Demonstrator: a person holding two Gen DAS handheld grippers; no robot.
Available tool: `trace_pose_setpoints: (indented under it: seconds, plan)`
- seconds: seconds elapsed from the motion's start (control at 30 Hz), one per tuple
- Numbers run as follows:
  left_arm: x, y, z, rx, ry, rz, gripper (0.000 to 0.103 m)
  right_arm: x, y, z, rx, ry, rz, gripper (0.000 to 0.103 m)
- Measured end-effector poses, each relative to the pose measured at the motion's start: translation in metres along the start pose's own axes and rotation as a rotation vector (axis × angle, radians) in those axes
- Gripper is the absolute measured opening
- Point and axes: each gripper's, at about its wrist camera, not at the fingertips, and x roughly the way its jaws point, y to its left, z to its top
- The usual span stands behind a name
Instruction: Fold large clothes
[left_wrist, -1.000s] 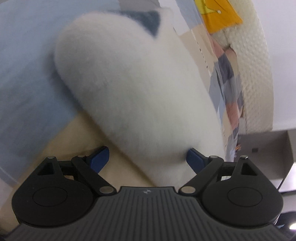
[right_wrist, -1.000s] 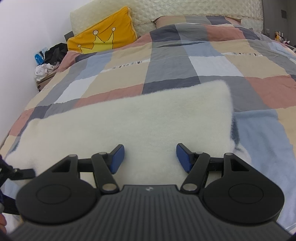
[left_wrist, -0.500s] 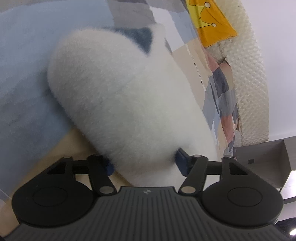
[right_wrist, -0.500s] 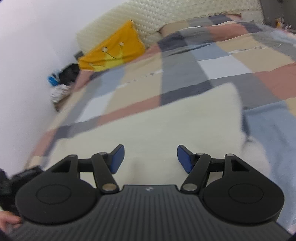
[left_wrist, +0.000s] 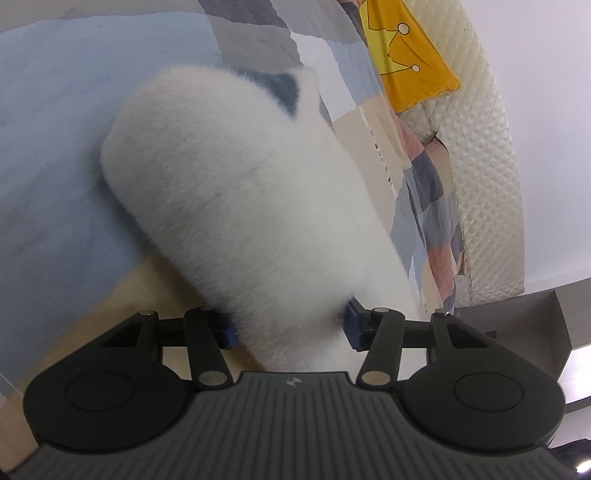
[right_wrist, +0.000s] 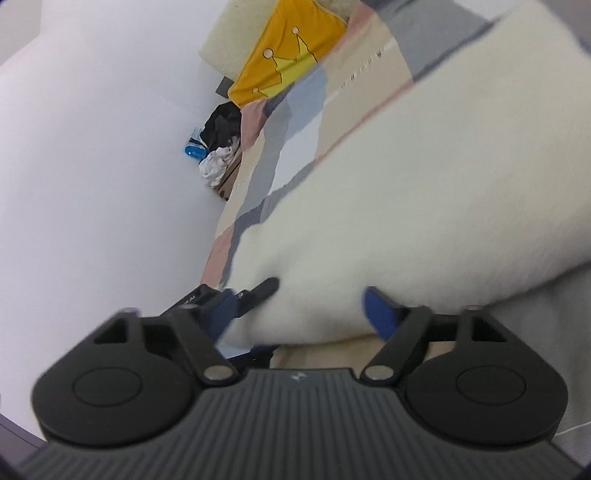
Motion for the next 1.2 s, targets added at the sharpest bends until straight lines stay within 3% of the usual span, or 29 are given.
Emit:
trace_pose_setpoints:
  seconds: [0.23,0.3,0.37,0.57,0.73,0.93,1.2]
  plan:
    - [-0.007,0.006,-0.002,-0.007,-0.004,0.0,0.058,0.002,-0.02,0.0,0.187,-0.001,0.052,0.085]
    - [-0.007,0.005,-0.002,-0.008,-0.003,0.0,0.058,0.002,-0.019,-0.002,0.211,0.005,0.07,0.088]
    - [-0.007,0.005,-0.002,-0.006,-0.004,0.0,0.058,0.005,-0.019,-0.006,0.253,0.025,0.112,0.103]
    - [-0.007,0.005,-0.002,-0.008,-0.003,0.0,0.058,0.02,-0.027,-0.016,0.322,0.074,0.109,0.103]
    - [-0.007,0.006,-0.001,-0.016,0.004,0.0,0.058,0.014,-0.051,-0.012,0.447,-0.012,0.08,0.103]
    - [-0.005,0.012,0.001,-0.074,0.032,-0.01,0.061,-0.011,-0.077,-0.004,0.546,-0.194,-0.017,0.103]
    - [-0.013,0.015,0.0,-0.105,0.013,0.015,0.077,-0.031,-0.09,-0.003,0.593,-0.321,-0.091,0.103]
